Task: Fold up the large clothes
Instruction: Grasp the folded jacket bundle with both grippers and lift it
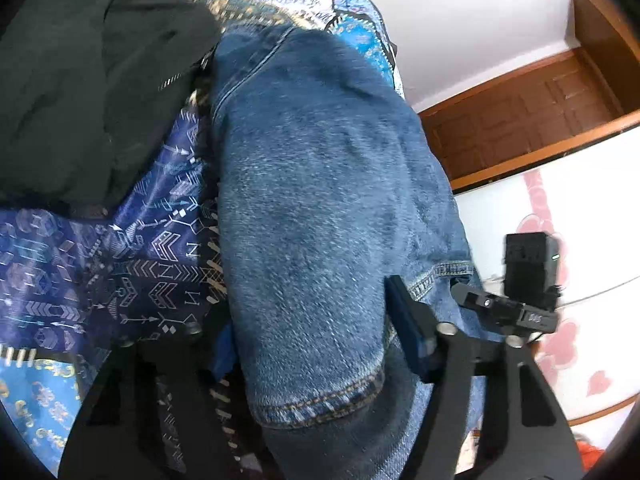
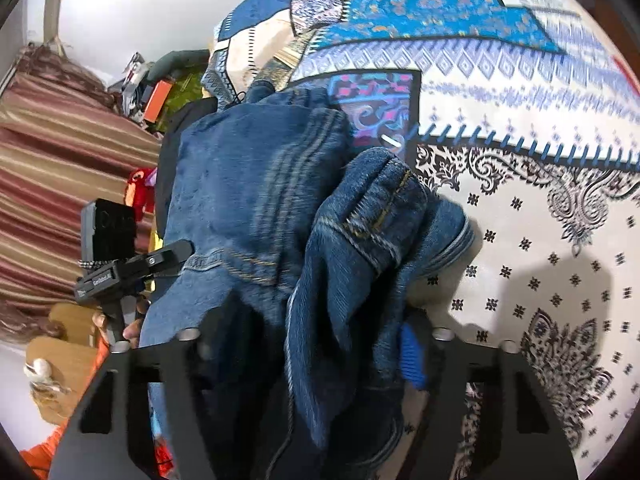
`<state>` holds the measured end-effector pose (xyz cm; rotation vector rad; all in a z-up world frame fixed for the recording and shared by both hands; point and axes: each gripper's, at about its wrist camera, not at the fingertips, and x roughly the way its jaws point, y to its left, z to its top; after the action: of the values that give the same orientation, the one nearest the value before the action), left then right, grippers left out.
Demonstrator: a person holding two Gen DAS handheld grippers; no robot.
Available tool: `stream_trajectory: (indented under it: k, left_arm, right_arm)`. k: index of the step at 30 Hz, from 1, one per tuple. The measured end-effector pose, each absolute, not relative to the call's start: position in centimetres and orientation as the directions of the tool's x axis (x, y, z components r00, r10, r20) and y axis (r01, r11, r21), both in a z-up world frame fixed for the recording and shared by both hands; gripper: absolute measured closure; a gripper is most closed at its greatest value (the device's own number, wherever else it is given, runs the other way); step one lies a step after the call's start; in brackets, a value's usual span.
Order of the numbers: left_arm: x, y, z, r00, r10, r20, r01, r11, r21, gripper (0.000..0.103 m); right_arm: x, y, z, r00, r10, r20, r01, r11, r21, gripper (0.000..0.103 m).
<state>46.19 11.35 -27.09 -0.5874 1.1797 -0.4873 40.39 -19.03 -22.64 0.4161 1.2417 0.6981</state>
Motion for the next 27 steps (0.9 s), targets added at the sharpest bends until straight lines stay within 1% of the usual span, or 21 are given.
stream_trajectory:
  k: [1, 2, 3, 4, 7, 10, 12, 19, 23, 27]
  left_arm:
    - [45.9, 11.1, -26.6, 0.319, -0.625, -0.712, 0.057, 0.763, -0.644, 0.05]
    - [45.6, 10.9, -25.9, 0.327, -0.622, -0.711, 0.066, 0.766, -0.64, 0.053]
    - [45.5, 10.8, -25.0, 0.336, -0.624, -0.706, 0.075, 0.765, -0.64, 0.057]
    - [45.1, 10.6, -24.4, 0.344, -0.628, -0.698, 0.083, 0.761, -0.643, 0.061]
    - [43.8, 10.0, -21.2, 0.376, -0.62, -0.689, 0.135, 0.772, -0.621, 0.066]
    - [42.6, 10.0, -17.6, 0.423, -0.592, -0.685, 0.179, 0.796, -0.578, 0.067]
    - [41.6, 11.2, -15.2, 0.467, -0.584, -0.664, 0.2, 0.801, -0.564, 0.067]
    - [39.0, 18.0, -7.9, 0.616, -0.531, -0.582, 0.209, 0.822, -0.529, 0.067]
    - [38.8, 23.9, -4.1, 0.687, -0.468, -0.556, 0.183, 0.852, -0.49, 0.067]
    - [40.2, 28.6, -2.8, 0.725, -0.415, -0.55, 0.138, 0.869, -0.475, 0.067]
  right_arm:
    - [40.3, -18.7, -22.1, 0.162, 0.676, -0.719, -0.268, 0.731, 0.627, 0.057]
    - [40.0, -18.6, -21.5, 0.167, 0.67, -0.723, -0.281, 0.735, 0.617, 0.06]
    - [39.8, -18.4, -20.9, 0.172, 0.666, -0.726, -0.295, 0.738, 0.608, 0.065]
    - [39.5, -18.2, -20.1, 0.179, 0.666, -0.724, -0.311, 0.737, 0.601, 0.068]
    - [39.2, -17.2, -17.8, 0.206, 0.659, -0.723, -0.356, 0.739, 0.572, 0.07]
    - [38.8, -15.7, -15.3, 0.229, 0.65, -0.724, -0.391, 0.743, 0.543, 0.071]
    - [38.7, -14.2, -13.4, 0.248, 0.653, -0.716, -0.418, 0.738, 0.529, 0.071]
    - [39.8, -7.3, -6.9, 0.306, 0.7, -0.645, -0.536, 0.687, 0.491, 0.071]
    - [41.3, -2.1, -4.8, 0.319, 0.72, -0.616, -0.592, 0.659, 0.464, 0.071]
    - [44.0, 2.4, -4.5, 0.297, 0.75, -0.59, -0.613, 0.624, 0.484, 0.071]
